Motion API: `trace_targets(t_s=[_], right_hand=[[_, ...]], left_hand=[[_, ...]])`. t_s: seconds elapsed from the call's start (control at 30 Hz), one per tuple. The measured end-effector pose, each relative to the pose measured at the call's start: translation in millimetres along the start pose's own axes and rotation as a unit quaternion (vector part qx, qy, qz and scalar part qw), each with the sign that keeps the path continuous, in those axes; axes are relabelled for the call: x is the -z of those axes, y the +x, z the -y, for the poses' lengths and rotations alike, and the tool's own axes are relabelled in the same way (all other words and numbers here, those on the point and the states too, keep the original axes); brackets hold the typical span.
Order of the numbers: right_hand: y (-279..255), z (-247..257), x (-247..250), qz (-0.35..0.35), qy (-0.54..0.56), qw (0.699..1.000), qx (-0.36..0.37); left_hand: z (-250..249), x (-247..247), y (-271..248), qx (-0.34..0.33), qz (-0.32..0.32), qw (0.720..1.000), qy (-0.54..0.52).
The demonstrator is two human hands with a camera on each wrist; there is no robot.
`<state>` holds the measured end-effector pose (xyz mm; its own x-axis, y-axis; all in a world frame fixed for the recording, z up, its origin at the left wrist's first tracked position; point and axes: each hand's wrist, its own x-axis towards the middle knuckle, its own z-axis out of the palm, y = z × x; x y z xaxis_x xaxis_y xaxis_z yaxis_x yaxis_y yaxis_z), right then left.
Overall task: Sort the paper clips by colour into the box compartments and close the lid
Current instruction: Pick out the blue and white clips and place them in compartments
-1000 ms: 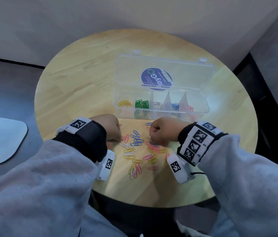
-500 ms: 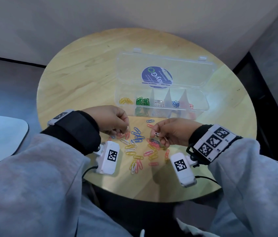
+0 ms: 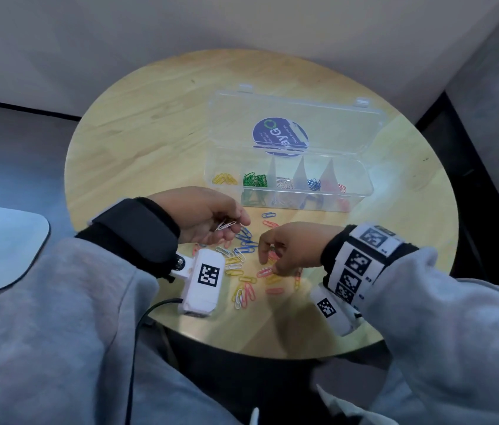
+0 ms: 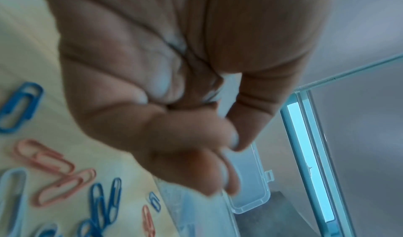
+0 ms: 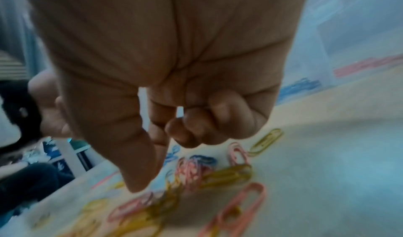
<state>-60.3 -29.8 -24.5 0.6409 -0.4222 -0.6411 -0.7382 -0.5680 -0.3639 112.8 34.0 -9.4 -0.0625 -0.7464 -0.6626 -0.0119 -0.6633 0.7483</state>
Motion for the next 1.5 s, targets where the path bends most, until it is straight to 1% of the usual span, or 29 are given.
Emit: trace_targets(t_s=[0.03, 0.07, 0.1, 0.13, 0.17, 0.2, 0.3, 0.47, 0.53, 0.63, 0.73, 0.83, 1.0, 1.17, 1.23, 1.33, 1.5], right_hand=[[0, 2, -2, -0.006, -0.017, 1.000, 0.006], [1, 3, -4, -0.011, -0.029, 0.999, 0.012], [2, 4, -5, -0.015, -0.039, 0.999, 0.017], [3, 4, -5, -0.018, -0.049, 0.998, 0.020], [4, 4, -6, -0.020, -0.057, 0.998, 0.022], [4, 4, -6, -0.023, -0.064, 0.997, 0.022], [6, 3, -7, -0.030, -0.068, 0.997, 0.017], [5, -1, -7, -0.019, -0.046, 0.999, 0.006], [3, -3, -5, -0.019, -0.021, 1.000, 0.000], [-2, -8, 1, -0.040, 0.020, 0.999, -0.020], [-6, -13, 10, -0.062, 0.052, 0.996, -0.030], [-7, -16, 16, -0.049, 0.141, 0.988, -0.025], [-3, -22, 13, -0.036, 0.321, 0.947, -0.006], [4, -22, 8, -0.027, 0.456, 0.889, -0.022], [6, -21, 7, -0.021, 0.490, 0.871, -0.032], [8, -19, 5, -0.020, 0.507, 0.860, -0.054], [11, -15, 1, -0.026, 0.553, 0.829, -0.079]], left_hand=[[0, -2, 0, 0.000, -0.013, 0.999, 0.044], [1, -3, -1, 0.002, -0.029, 0.993, 0.118], [3, -4, 0, 0.004, -0.041, 0.977, 0.211], [7, -3, 2, 0.002, -0.059, 0.952, 0.302], [10, -3, 3, 0.002, -0.087, 0.925, 0.370], [12, -4, 3, 0.004, -0.109, 0.908, 0.405], [12, -8, -1, 0.000, -0.122, 0.896, 0.428], [11, -11, 0, -0.014, -0.149, 0.858, 0.491], [14, -12, 3, -0.011, -0.137, 0.853, 0.504], [13, -12, 7, -0.003, -0.103, 0.852, 0.513], [12, -14, 9, 0.005, -0.095, 0.849, 0.519], [12, -15, 11, 0.011, -0.089, 0.848, 0.522], [14, -13, 11, -0.007, -0.095, 0.851, 0.516], [13, -13, 11, -0.011, -0.088, 0.841, 0.534], [12, -14, 11, -0.011, -0.082, 0.838, 0.540], [13, -15, 11, -0.014, -0.085, 0.833, 0.547], [14, -12, 9, -0.019, -0.107, 0.834, 0.542]])
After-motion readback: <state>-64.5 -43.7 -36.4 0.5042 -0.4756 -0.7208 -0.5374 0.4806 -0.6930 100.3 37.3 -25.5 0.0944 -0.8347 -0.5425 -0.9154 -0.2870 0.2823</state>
